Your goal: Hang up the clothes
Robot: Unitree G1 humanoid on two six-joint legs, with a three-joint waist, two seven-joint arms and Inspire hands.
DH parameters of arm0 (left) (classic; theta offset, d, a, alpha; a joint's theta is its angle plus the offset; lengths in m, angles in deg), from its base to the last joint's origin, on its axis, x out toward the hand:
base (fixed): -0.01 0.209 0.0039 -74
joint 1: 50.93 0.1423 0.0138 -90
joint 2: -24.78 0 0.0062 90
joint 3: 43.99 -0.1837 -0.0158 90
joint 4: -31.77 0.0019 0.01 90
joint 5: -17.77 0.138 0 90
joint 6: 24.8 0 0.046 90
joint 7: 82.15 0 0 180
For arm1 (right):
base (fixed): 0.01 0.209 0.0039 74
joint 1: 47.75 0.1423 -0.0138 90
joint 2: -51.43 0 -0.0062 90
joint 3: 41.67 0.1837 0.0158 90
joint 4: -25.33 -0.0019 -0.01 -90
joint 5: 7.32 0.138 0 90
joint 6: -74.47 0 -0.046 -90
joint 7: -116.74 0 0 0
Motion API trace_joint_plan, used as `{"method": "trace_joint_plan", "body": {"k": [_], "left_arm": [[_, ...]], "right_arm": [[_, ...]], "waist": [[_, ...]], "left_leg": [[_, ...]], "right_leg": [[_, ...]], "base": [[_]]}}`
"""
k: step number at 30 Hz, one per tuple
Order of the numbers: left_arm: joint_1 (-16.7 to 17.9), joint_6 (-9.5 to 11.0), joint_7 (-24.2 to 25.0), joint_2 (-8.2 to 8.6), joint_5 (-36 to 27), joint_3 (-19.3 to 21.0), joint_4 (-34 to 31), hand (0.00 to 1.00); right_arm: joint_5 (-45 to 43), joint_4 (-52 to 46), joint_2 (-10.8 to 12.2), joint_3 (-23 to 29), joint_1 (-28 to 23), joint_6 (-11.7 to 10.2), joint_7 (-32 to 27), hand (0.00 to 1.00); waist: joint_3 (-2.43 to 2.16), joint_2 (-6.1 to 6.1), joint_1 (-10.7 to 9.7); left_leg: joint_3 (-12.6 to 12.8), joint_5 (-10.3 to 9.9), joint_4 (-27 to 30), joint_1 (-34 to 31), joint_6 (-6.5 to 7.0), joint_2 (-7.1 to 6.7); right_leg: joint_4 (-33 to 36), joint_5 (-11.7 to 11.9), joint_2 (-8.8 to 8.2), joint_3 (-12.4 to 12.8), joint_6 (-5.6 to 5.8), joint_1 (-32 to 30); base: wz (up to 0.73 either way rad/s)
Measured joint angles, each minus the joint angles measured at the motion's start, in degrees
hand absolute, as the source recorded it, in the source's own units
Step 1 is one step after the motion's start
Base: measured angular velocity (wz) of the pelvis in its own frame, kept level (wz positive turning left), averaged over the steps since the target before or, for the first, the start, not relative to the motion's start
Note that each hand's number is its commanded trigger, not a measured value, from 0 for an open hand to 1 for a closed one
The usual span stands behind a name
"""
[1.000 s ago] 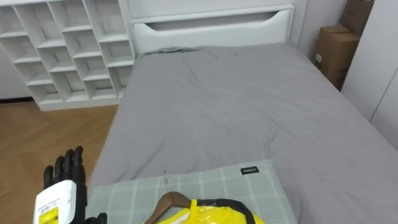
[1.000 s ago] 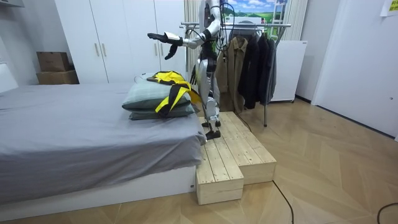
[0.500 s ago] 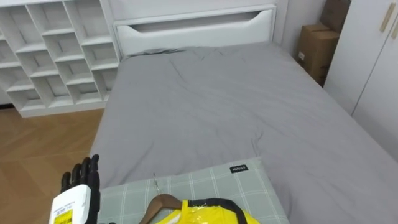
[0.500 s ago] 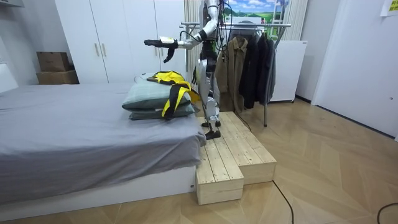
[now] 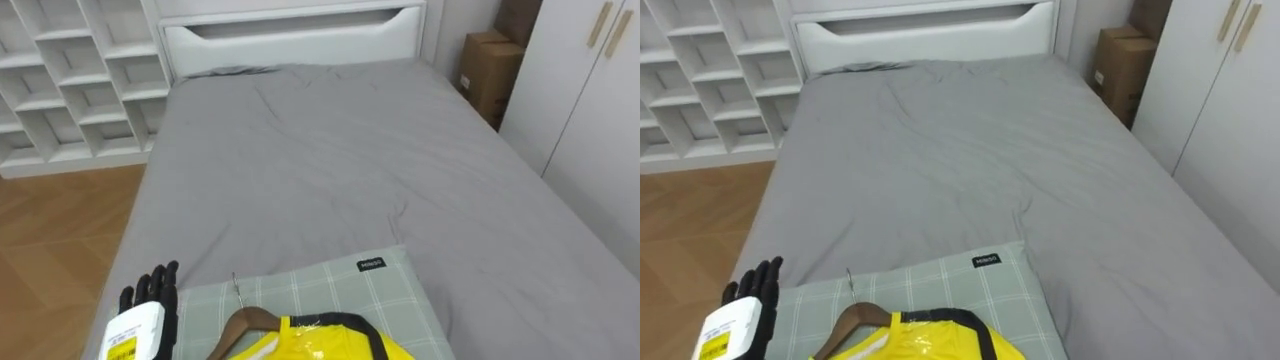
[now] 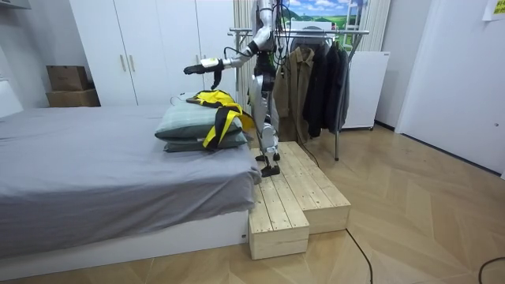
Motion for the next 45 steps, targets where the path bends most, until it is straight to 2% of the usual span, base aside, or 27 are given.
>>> {"method": "trace_joint_plan", "body": {"k": [2, 9, 12, 16, 22, 30, 35, 41, 45], "left_arm": [[-1.5, -0.7, 1.3, 0.01, 0.0, -1.0, 3.1, 0.00], [-5.5, -0.7, 2.0, 0.15, 0.0, -3.6, 8.2, 0.00], [-6.7, -0.7, 2.1, 0.47, 0.0, -3.6, 10.2, 0.00], [-10.5, -0.7, 2.2, 0.56, 0.0, -3.6, 15.0, 0.00], [-13.8, -0.6, 2.1, 0.93, -0.1, -3.6, 17.7, 0.00], [-19.1, -0.5, 1.9, 0.93, -1.3, -3.5, 21.2, 0.00], [-22.5, 0.2, 1.9, 0.80, -7.1, -3.4, 25.2, 0.00], [-24.0, 1.7, 1.5, 0.00, -14.8, -3.4, 26.7, 0.00], [-24.1, 2.3, 1.5, -1.07, -17.0, -3.4, 26.9, 0.00]], "right_arm": [[0.2, 0.4, 0.0, 0.0, 0.5, 0.0, 0.1, 0.00], [1.5, 0.7, 0.2, -0.2, 0.8, 0.0, 0.1, 0.00], [2.7, 1.6, 0.3, -0.7, 1.5, 0.0, 0.2, 0.00], [3.3, 2.6, 0.1, -2.4, 3.3, 0.5, 0.0, 0.00], [4.5, 4.0, 0.1, -3.5, 5.0, 0.6, -0.1, 0.00], [4.5, 4.7, 0.0, -5.1, 7.5, 1.2, -1.3, 0.00], [4.3, 4.8, 0.0, -6.8, 9.1, 1.3, -1.4, 0.00], [4.2, 4.8, 0.0, -8.1, 10.8, 1.3, -2.3, 0.00], [4.1, 4.8, 0.0, -9.2, 11.8, 1.2, -2.5, 0.00]], "waist": [[0.06, -0.10, -1.0], [0.31, -0.24, -1.4], [0.30, -0.21, -2.1], [0.44, 0.04, -2.3], [0.63, 0.38, -2.7], [1.01, 0.08, -2.6], [1.46, -0.49, -2.6], [1.81, -1.11, -2.5], [1.79, -1.42, -2.4]], "left_leg": [[-0.4, 0.0, 0.8, -1.2, 0.01, -0.01], [-0.2, 0.0, 1.5, -3.1, 0.07, 0.24], [-0.2, 0.0, 1.6, -3.9, 0.07, 0.41], [0.4, 0.2, 1.9, -5.8, 0.05, 0.98], [0.6, 0.3, 2.6, -8.2, 0.06, 1.15], [0.7, 0.4, 3.6, -12.2, 0.25, 1.46], [0.8, 0.5, 3.9, -14.0, 0.28, 1.59], [1.2, 0.5, 3.8, -14.8, 0.30, 1.70], [2.0, 0.5, 3.8, -15.6, 0.30, 1.83]], "right_leg": [[0.0, 0.1, -0.01, -0.4, 0.07, -0.7], [0.9, 0.3, 0.08, -0.1, 0.05, -2.9], [1.0, 0.4, 0.22, -0.3, -0.03, -3.7], [1.0, 1.0, 0.67, 0.1, -0.41, -5.7], [1.2, 1.2, 0.74, 0.4, -0.45, -8.0], [2.8, 1.2, 0.80, 0.3, -0.45, -12.5], [3.1, 1.2, 0.83, 0.2, -0.48, -14.6], [3.9, 1.2, 0.83, 0.6, -0.50, -15.9], [3.9, 1.2, 0.86, 1.4, -0.52, -16.9]], "base": [[0.09], [-0.01], [0.00], [-0.07], [-0.02], [0.00], [0.00], [-0.03], [-0.11]]}}
